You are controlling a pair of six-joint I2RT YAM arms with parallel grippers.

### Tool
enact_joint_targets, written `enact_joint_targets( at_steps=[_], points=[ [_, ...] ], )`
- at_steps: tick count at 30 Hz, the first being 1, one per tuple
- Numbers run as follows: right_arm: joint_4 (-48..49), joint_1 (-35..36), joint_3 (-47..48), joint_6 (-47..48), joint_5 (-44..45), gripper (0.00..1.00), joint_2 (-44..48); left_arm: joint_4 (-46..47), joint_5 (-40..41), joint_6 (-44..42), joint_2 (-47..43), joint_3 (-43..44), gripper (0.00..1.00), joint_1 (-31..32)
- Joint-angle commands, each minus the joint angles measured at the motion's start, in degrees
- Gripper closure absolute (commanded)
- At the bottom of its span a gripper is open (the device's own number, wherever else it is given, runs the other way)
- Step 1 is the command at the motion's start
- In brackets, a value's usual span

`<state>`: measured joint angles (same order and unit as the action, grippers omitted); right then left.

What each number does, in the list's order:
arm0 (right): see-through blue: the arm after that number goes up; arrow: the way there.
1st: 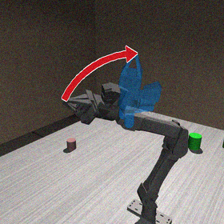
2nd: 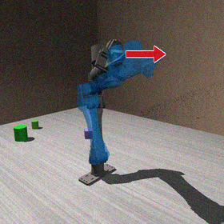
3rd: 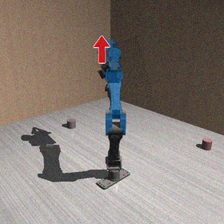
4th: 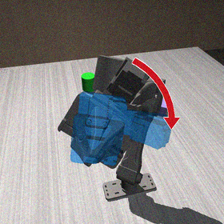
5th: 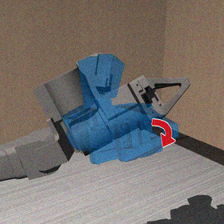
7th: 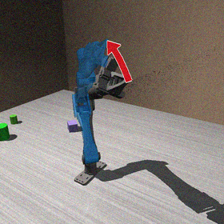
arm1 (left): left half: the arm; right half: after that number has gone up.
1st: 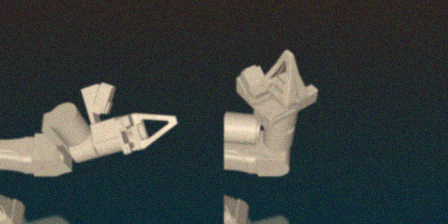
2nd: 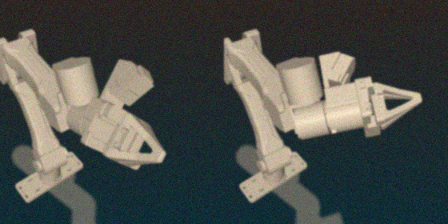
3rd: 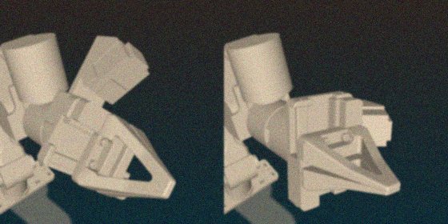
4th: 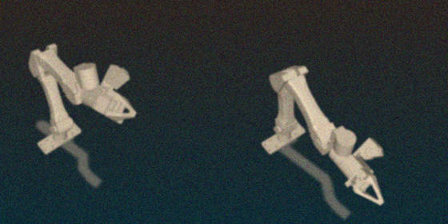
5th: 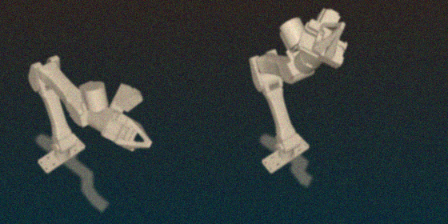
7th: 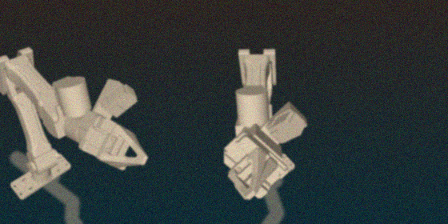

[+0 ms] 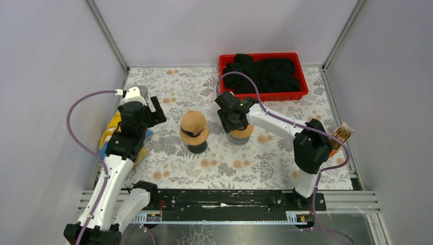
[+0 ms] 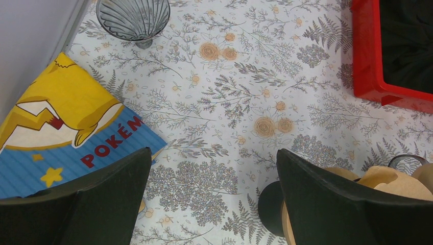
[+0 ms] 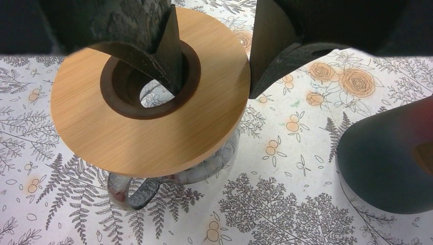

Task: Place the coffee filter in the dripper
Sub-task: Place the dripper holder onto the coffee server.

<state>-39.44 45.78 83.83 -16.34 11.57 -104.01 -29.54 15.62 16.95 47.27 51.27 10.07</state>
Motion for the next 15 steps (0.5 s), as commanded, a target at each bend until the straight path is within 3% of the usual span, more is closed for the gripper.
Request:
enact_joint_targets(
  at_steps=[1, 15],
  points=[
    [0.3, 1.2, 3.1, -0.2, 2.4, 0.69, 0.2, 3.5, -0.3, -0.2, -0.6, -0.5, 0.00, -0.5],
    [-0.8, 1.7, 2.6, -0.4, 2.8, 0.68, -0.4, 3.5, -0.4, -0.2, -0.6, -0.5, 0.00, -0.5]
  ],
)
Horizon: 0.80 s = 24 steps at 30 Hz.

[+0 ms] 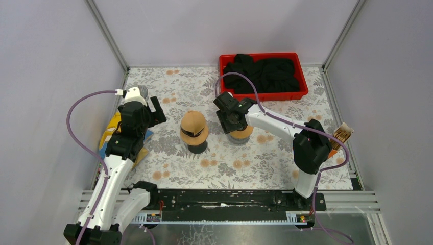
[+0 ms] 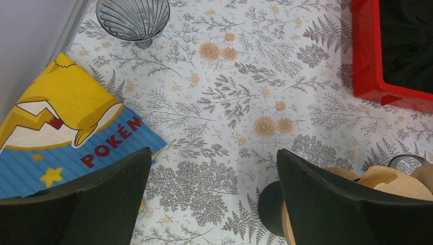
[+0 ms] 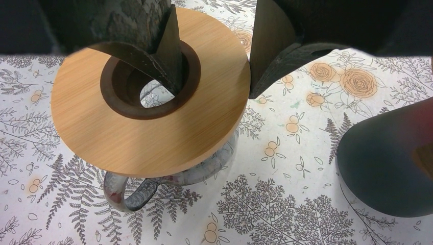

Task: Place the coffee filter in the dripper
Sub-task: Place the dripper holder onto the coffee server.

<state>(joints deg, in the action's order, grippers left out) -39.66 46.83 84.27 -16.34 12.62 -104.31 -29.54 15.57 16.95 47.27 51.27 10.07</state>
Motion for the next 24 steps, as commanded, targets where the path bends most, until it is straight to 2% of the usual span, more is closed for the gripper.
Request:
enact_joint_targets(
  at_steps=[1, 6, 24],
  points=[
    [-0.5, 0.7, 2.0, -0.5, 1.5, 0.67, 0.0, 3.5, -0.4, -0.2, -0.6, -0.5, 0.00, -0.5],
    [-0.1, 0.8, 1.3, -0.6, 1.0, 0.64, 0.4, 3.5, -0.4, -0.2, -0.5, -0.6, 0.00, -0.6],
    [0.1, 1.1, 1.4, -0.8, -1.0, 0.37, 0.8, 3.6, -0.7, -0.3, -0.4, -0.6, 0.00, -0.7]
  ],
)
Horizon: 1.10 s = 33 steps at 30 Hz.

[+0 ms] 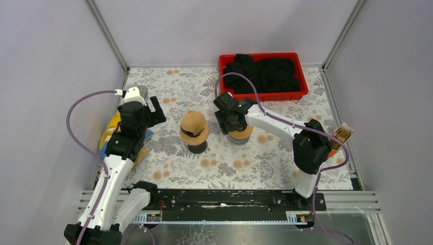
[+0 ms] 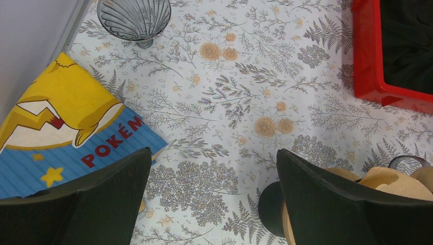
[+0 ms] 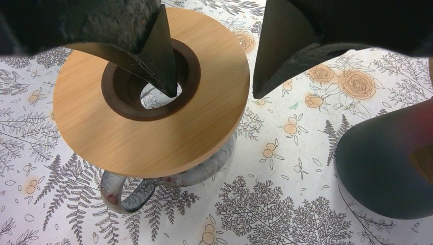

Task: Place the coffee filter in the dripper
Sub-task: Place the dripper holder onto the coffee server.

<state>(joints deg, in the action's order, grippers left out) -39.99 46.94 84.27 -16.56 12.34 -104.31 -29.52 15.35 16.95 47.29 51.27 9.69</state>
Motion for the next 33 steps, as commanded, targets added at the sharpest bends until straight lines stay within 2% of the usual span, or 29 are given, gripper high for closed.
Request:
enact_joint_targets(
  at_steps=[1, 8, 16, 24, 29, 33],
  points=[
    [0.5, 0.9, 1.4, -0.6, -0.7, 0.36, 1.0, 3.6, -0.5, -0.3, -0.4, -0.6, 0.00, -0.4],
    [0.8, 1.0, 1.4, -0.4, -0.5, 0.31, 4.0, 3.6, -0.4, -0.2, -0.3, -0.6, 0.00, -0.5],
    [4.5, 1.0, -3.2, 0.8, 3.5, 0.16, 12.3, 4.0, -0.7, 0.5, 0.4, -0.6, 0.00, -1.4],
    [7.0, 0.8, -9.9, 3.0, 11.8, 0.00, 19.4, 4.1, -1.9, 2.2, 3.5, 0.5, 0.00, -3.6],
    [10.4, -1.3, -14.7, 4.3, 13.4, 0.01, 24.0, 4.5, -6.9, 4.4, 7.8, 1.8, 0.00, -8.6],
    [14.1, -4.7, -18.8, 4.4, 11.0, 0.01, 28.0, 5.1, -10.6, 6.7, 11.5, 3.3, 0.00, -12.8]
  ],
)
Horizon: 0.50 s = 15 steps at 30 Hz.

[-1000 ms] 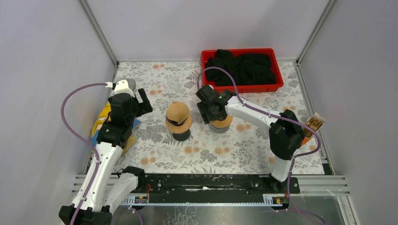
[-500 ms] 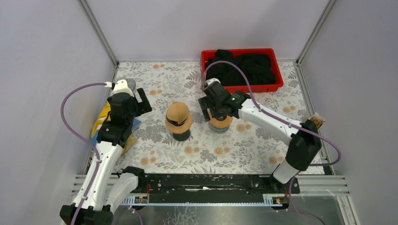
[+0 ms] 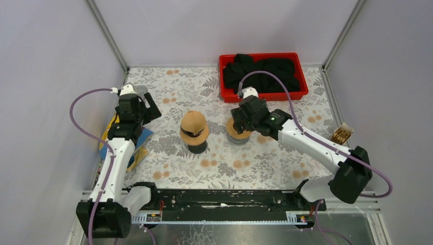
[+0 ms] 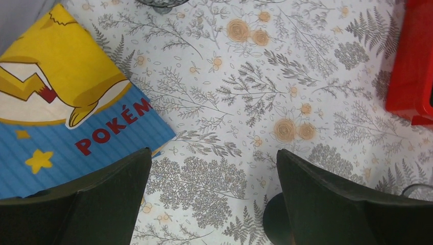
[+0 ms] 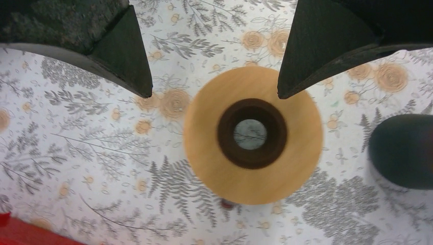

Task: Place the coffee filter in the dripper
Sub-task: Place the dripper holder onto the coffee server.

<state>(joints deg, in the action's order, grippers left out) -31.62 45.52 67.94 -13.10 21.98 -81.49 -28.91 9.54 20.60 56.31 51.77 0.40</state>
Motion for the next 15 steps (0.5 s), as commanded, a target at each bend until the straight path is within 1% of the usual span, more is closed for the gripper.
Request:
enact_joint_targets(
  at_steps=[1, 4, 6, 12, 15],
  points=[
    [6.5, -4.1, -3.7, 1.0, 0.9, 0.01, 6.2, 4.8, -5.4, 3.5, 3.3, 3.2, 0.00, -4.6],
    [9.1, -6.1, -6.4, 1.4, -1.0, 0.01, 8.5, 6.8, -6.8, 5.0, 5.8, 4.0, 0.00, -8.0],
    [9.8, -6.9, -7.4, 1.4, -1.7, 0.01, 9.4, 8.0, -9.6, 6.6, 8.1, 4.8, 0.00, -11.3],
    [12.3, -7.8, -10.0, 1.5, -2.2, 0.01, 12.0, 13.8, -23.4, 14.4, 17.2, 6.6, 0.01, -23.1],
    [12.6, -8.3, -9.9, 1.8, -2.7, 0.01, 12.3, 19.5, -28.8, 19.6, 21.3, 5.8, 0.04, -26.9]
  ],
)
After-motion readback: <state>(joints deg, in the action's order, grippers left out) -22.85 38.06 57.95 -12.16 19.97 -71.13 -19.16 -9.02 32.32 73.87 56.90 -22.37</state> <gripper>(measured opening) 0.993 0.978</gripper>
